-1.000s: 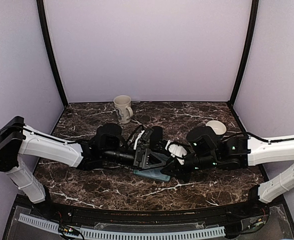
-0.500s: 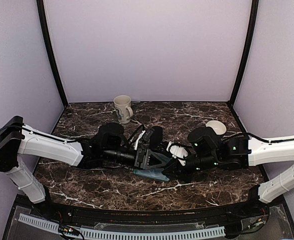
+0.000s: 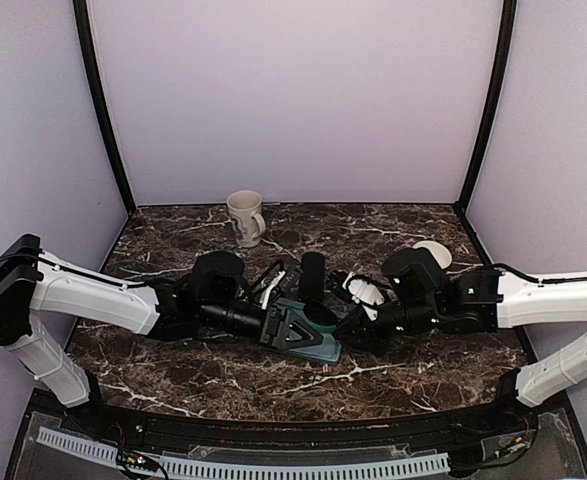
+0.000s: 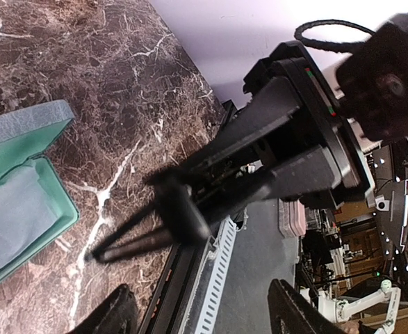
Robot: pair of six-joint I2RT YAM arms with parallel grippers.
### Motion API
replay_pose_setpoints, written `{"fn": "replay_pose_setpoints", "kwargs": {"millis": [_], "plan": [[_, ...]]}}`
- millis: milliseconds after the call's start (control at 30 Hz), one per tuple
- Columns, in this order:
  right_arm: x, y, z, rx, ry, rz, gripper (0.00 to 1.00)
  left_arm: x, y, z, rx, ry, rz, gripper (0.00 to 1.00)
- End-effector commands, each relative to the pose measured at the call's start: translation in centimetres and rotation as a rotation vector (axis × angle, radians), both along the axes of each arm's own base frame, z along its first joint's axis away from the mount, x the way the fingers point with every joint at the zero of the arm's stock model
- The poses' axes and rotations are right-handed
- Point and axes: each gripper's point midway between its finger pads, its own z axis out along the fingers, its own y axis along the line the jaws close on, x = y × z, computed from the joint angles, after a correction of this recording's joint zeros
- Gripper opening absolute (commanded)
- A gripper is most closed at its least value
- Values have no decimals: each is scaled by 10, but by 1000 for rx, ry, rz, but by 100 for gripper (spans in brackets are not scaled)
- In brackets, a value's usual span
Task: Organize the sunglasses
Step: Pass from the left arm to the right, then place the sunglasses in the sunglasses case.
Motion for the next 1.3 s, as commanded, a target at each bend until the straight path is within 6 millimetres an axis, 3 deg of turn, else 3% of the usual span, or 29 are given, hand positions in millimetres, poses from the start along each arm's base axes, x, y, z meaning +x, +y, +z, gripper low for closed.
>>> {"fn": "replay_pose_setpoints", "kwargs": {"millis": [0,167,300,633,833,1267], "plan": [[0,0,-4,-3,41,19,17,-2,17,7,15,-76,24,67],[-12,7,-19,-83,115,117,17,10,47,-7,123,-158,145,67],[-18,17,-38,-166,178,196,16,31,78,-12,207,-192,300,68],[-2,50,-53,-269,206,310,17,58,124,5,190,-235,509,69],[14,59,-62,-314,235,339,18,60,133,10,195,-260,530,69],[35,54,-80,-388,262,343,18,59,133,11,178,-259,527,69]]}}
